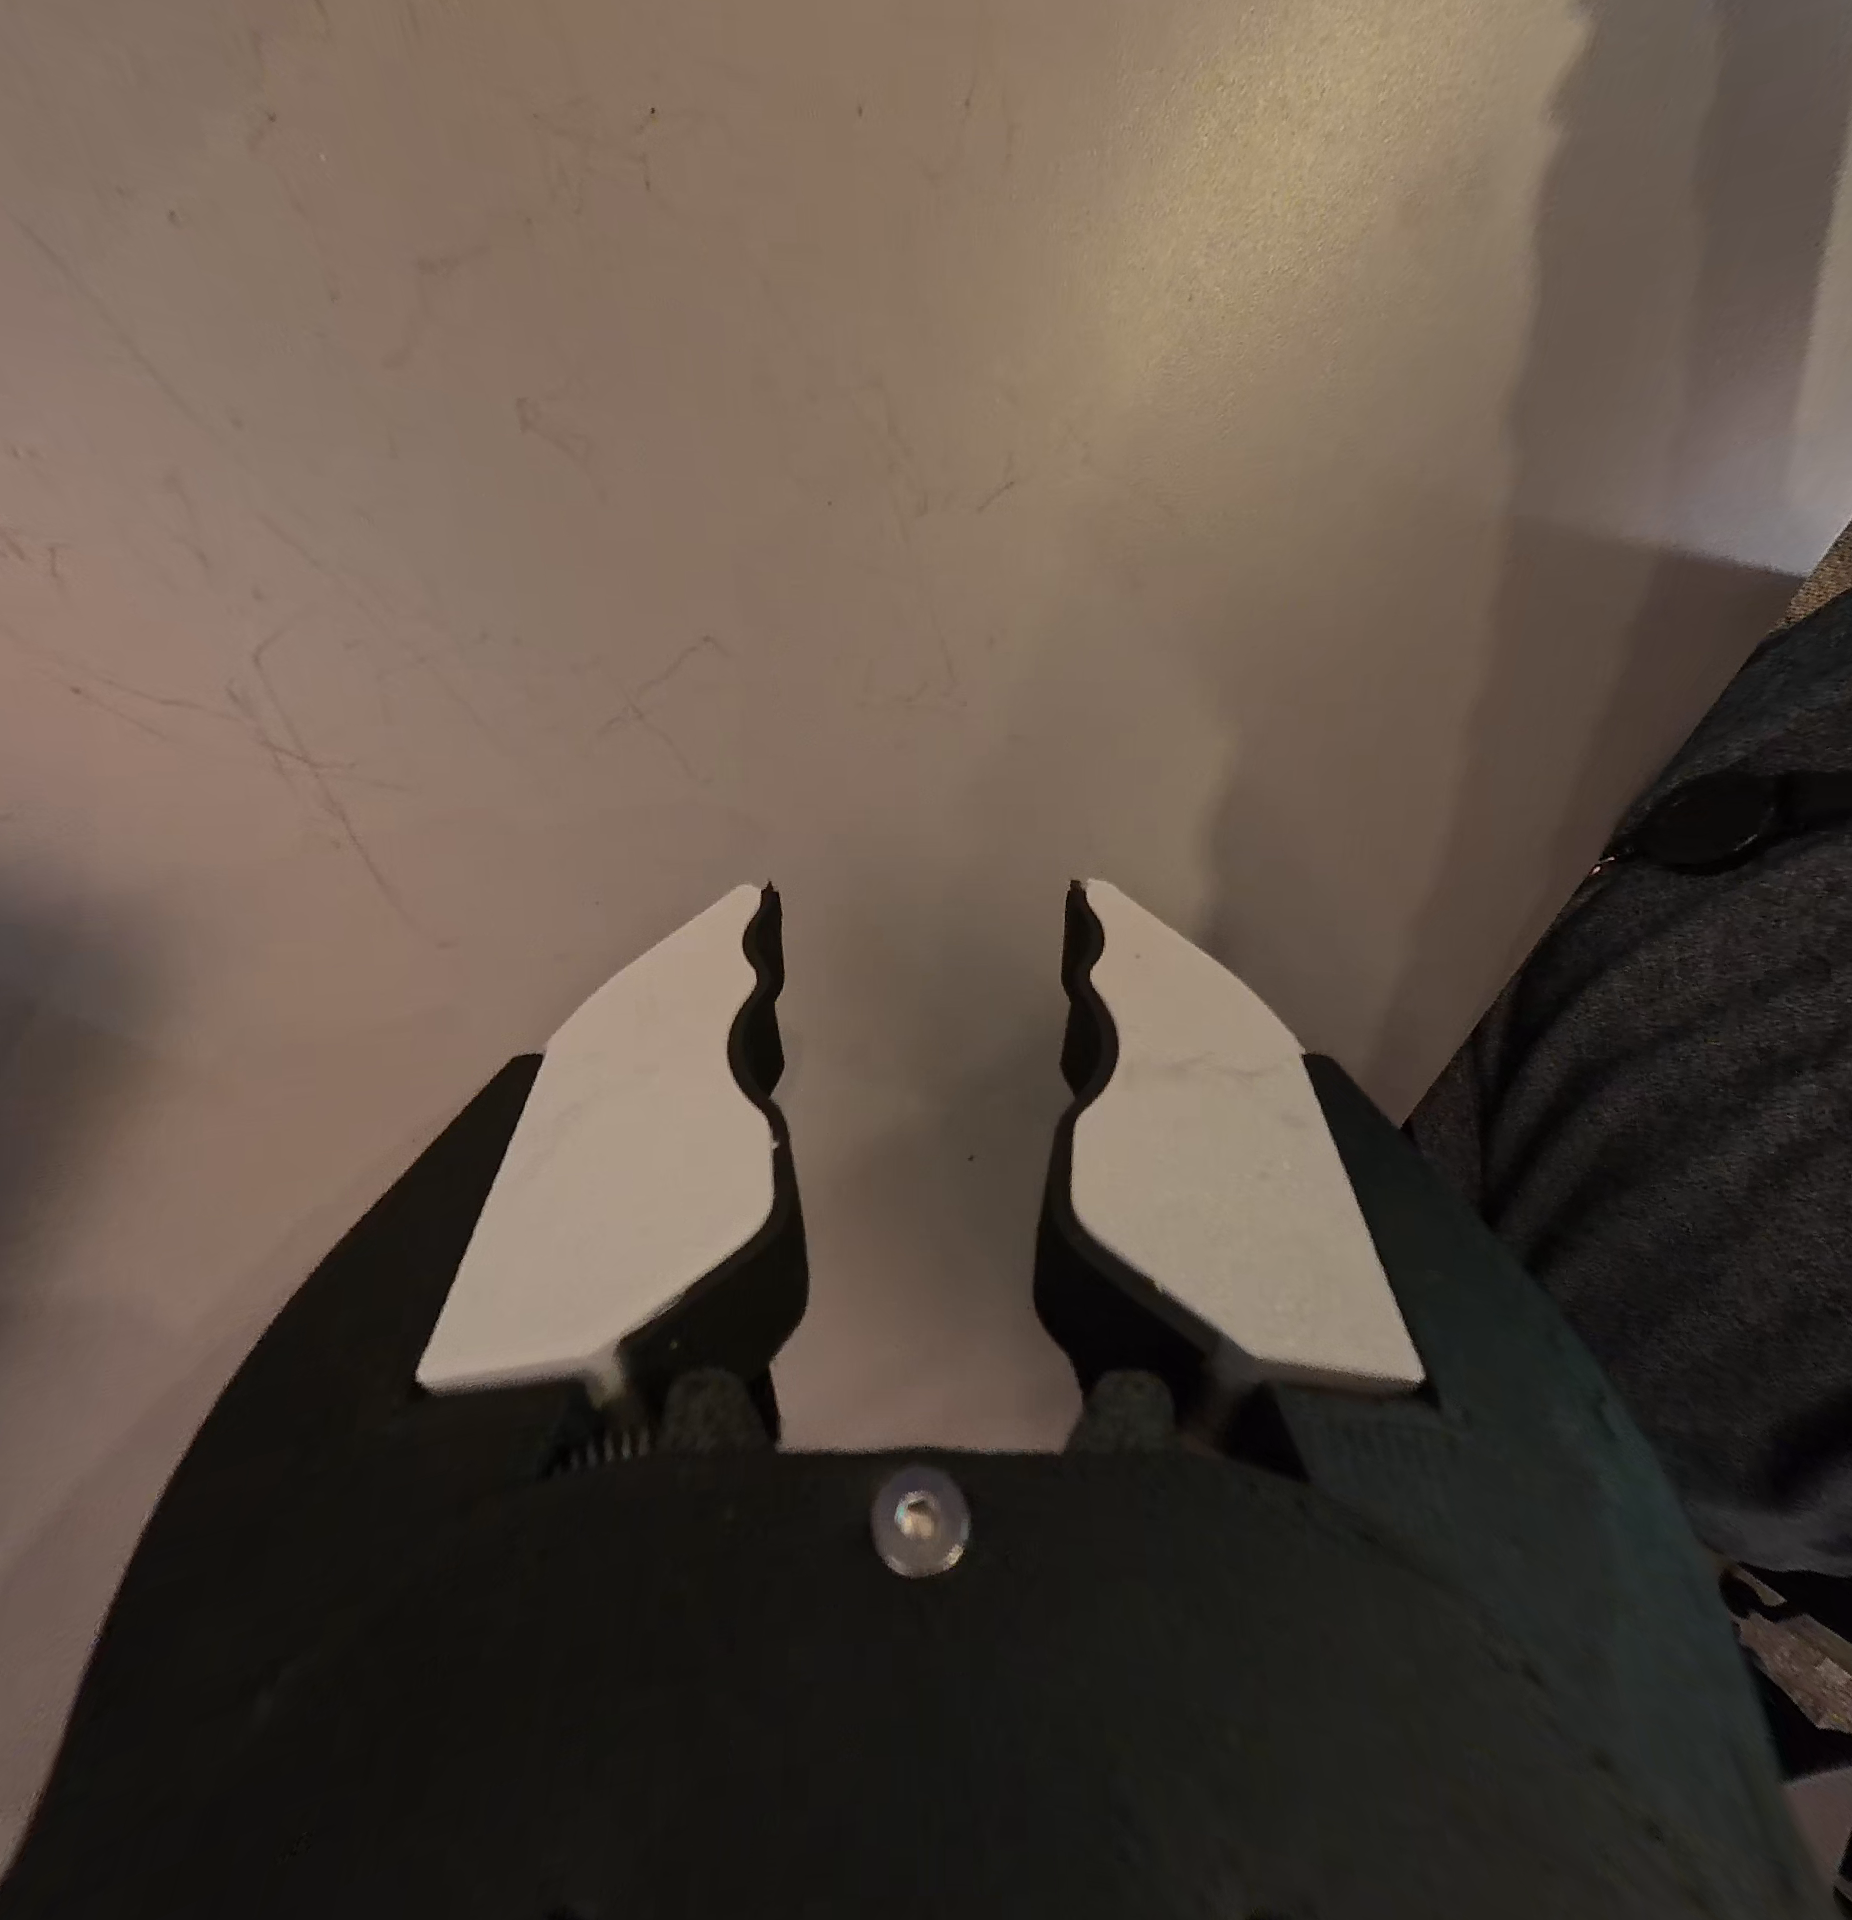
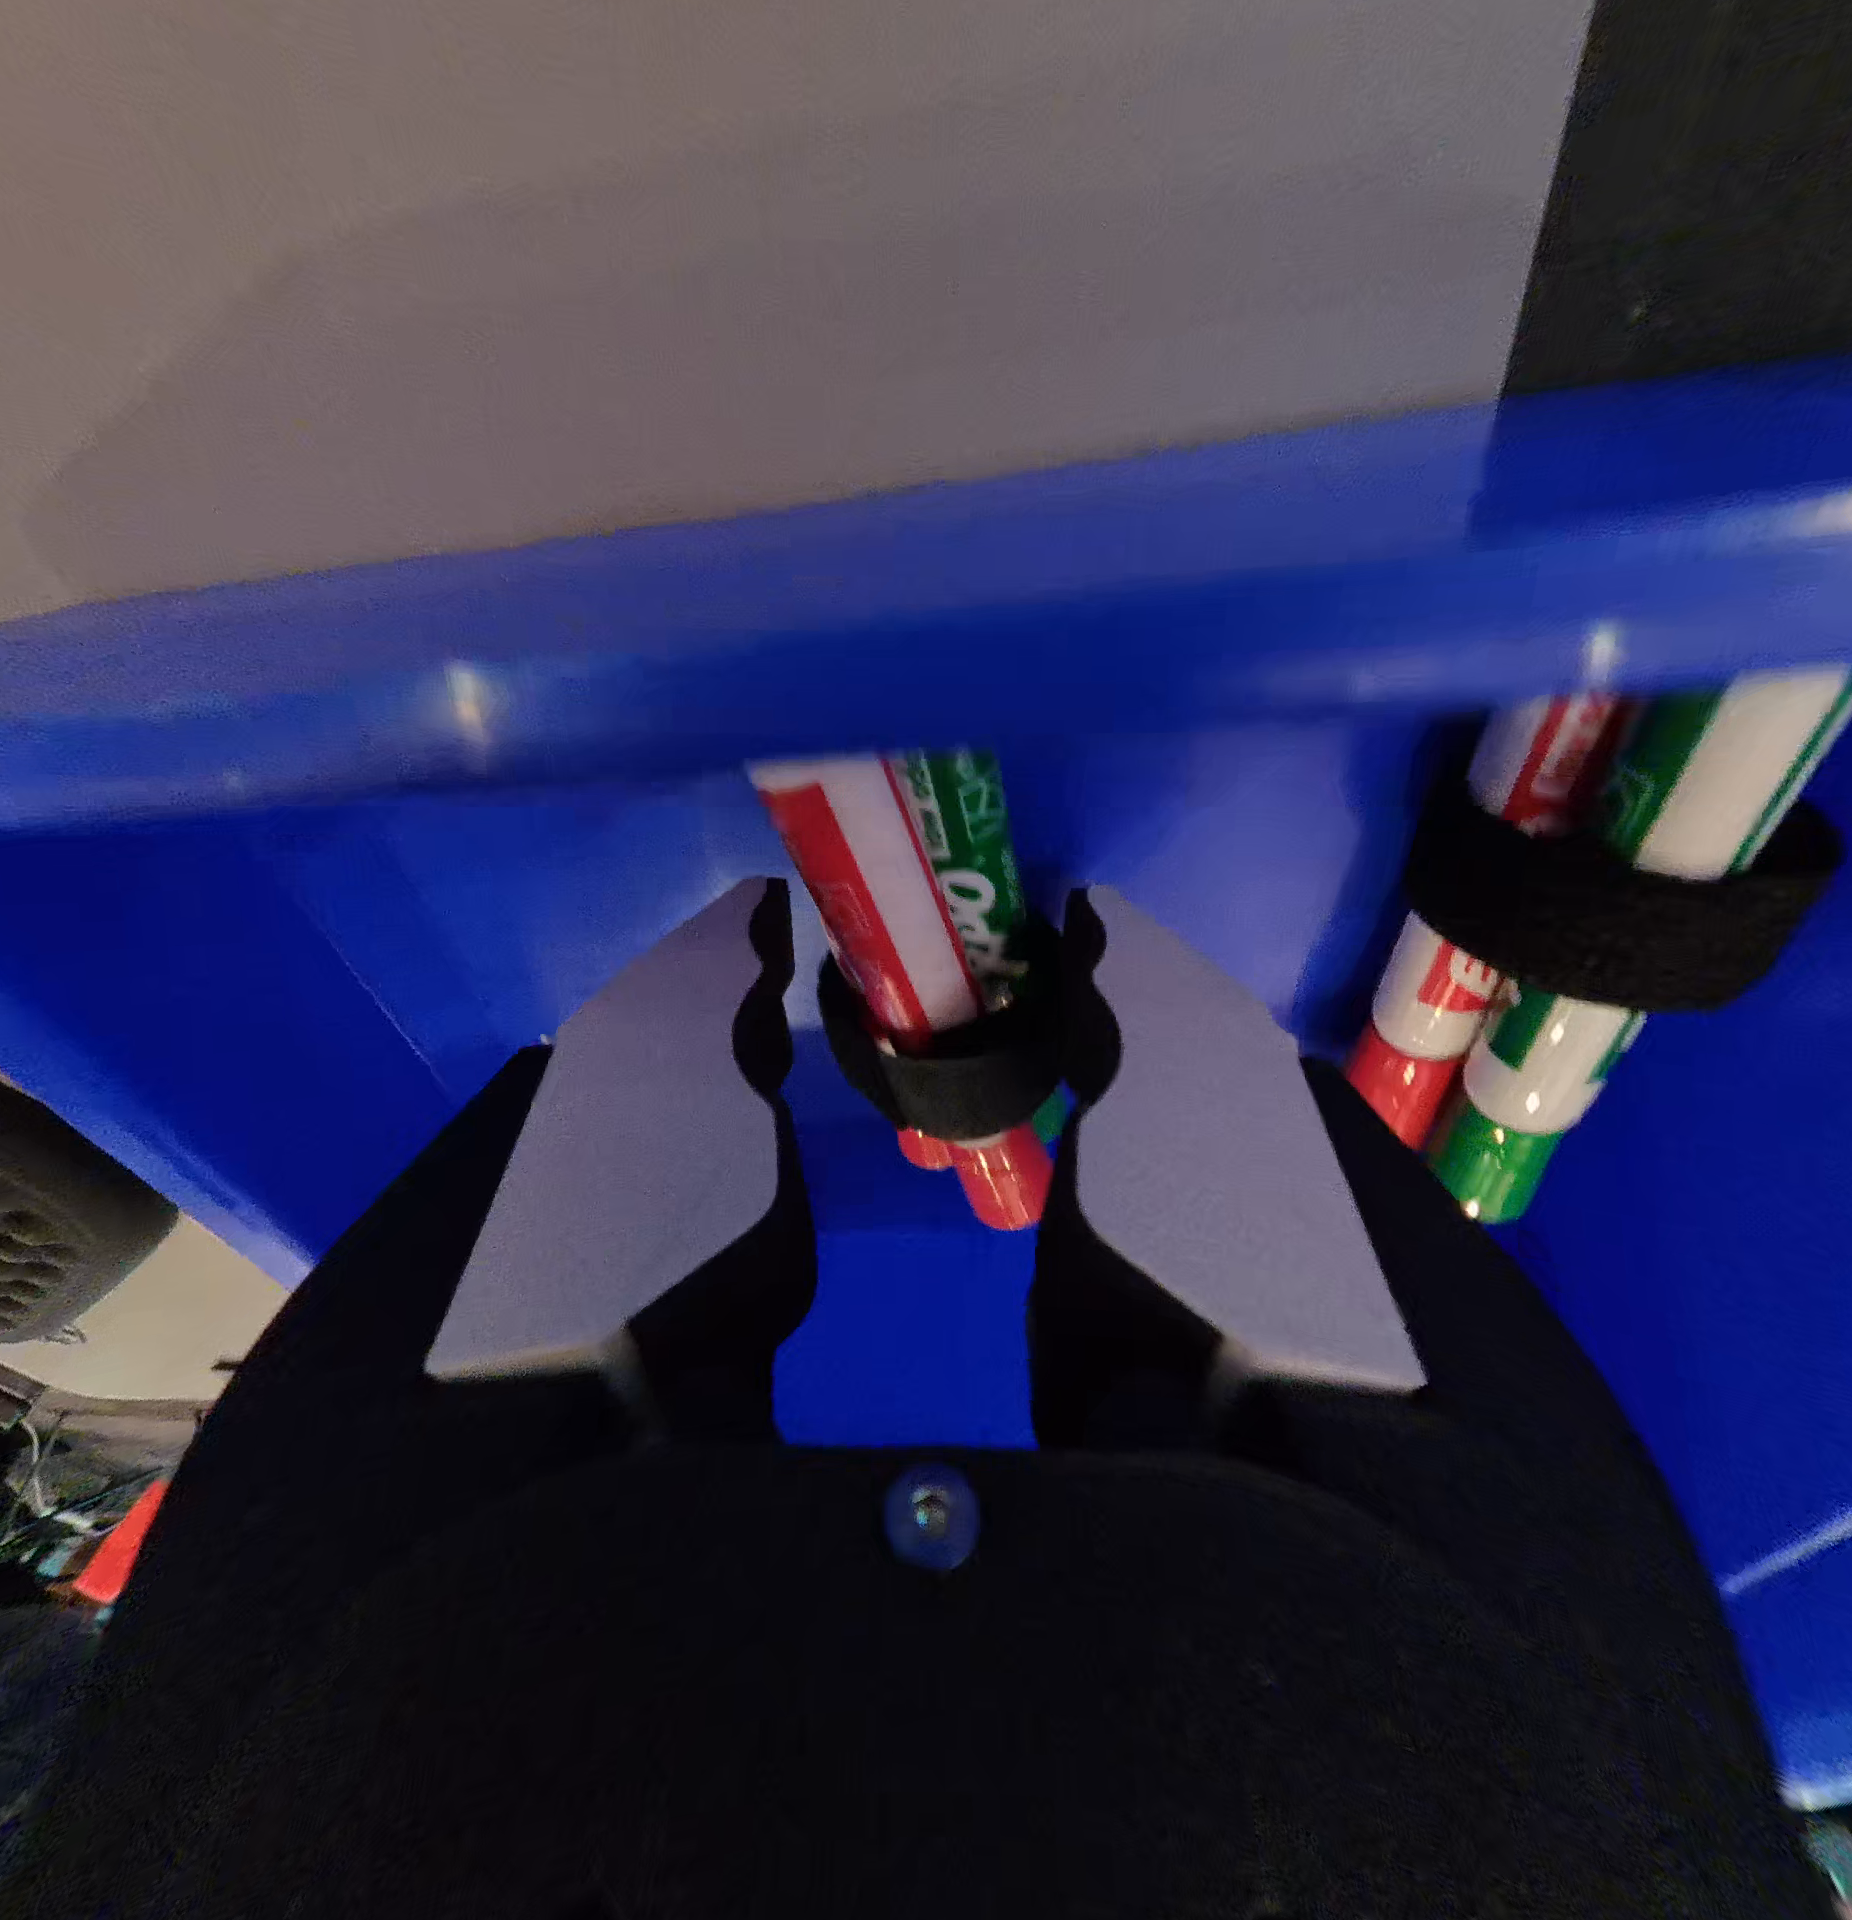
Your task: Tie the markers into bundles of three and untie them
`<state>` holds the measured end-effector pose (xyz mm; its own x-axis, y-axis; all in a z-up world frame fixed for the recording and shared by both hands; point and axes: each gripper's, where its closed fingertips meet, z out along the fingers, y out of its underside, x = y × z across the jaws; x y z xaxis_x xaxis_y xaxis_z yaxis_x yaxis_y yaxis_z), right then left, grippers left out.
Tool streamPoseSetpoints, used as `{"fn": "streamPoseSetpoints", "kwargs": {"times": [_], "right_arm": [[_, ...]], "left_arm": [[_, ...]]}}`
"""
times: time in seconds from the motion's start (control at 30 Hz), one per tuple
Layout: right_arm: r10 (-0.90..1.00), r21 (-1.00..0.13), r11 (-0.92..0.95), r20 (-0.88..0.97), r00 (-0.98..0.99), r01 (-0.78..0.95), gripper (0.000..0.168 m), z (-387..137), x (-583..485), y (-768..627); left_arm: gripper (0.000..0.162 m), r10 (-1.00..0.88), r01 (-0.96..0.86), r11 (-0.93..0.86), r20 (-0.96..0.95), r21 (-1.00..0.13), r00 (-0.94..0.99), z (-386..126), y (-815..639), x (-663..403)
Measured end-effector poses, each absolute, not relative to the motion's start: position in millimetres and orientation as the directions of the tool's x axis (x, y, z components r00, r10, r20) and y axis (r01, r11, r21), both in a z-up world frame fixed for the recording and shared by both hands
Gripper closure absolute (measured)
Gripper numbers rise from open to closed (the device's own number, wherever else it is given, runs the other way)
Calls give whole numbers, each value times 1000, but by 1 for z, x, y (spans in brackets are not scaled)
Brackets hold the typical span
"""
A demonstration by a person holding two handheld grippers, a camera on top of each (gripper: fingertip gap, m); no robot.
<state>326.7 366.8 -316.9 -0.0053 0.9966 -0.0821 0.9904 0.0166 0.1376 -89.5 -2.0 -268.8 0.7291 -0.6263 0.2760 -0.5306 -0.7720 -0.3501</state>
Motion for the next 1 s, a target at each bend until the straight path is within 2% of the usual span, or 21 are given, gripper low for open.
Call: {"fn": "streamPoseSetpoints", "kwargs": {"times": [0.03,0.13,0.23,0.43,0.63,0.7,0.83,0.93,1.0], "right_arm": [[997,125,17,-72,-8,992,120,-313,328,367],[999,-15,29,-38,-29,999,124,-297,319,370],[998,-45,43,-37,-45,998,131,-295,317,369],[997,-27,27,-71,-29,999,138,-309,311,366],[994,-78,-67,-89,60,995,149,-307,310,372],[994,-88,-64,-89,56,994,148,-308,309,371],[997,-53,-30,-74,26,998,134,-310,312,368],[999,-43,36,-27,-37,998,132,-309,312,367],[998,2,54,-30,-53,999,132,-314,315,365]], "left_arm": [[111,-626,-530,-772,274,-351,731,-269,-2,-90],[111,-623,-523,-773,276,-359,732,-268,-2,-92],[111,-619,-517,-777,284,-359,733,-270,-1,-92],[111,-617,-516,-779,293,-356,730,-275,-2,-88],[111,-608,-507,-787,298,-352,736,-276,-3,-92],[111,-609,-509,-786,301,-350,734,-278,-4,-91],[111,-611,-510,-784,302,-353,731,-278,-4,-89],[111,-611,-508,-784,301,-355,732,-277,-4,-88],[111,-611,-508,-785,302,-355,732,-277,-4,-88]]}}
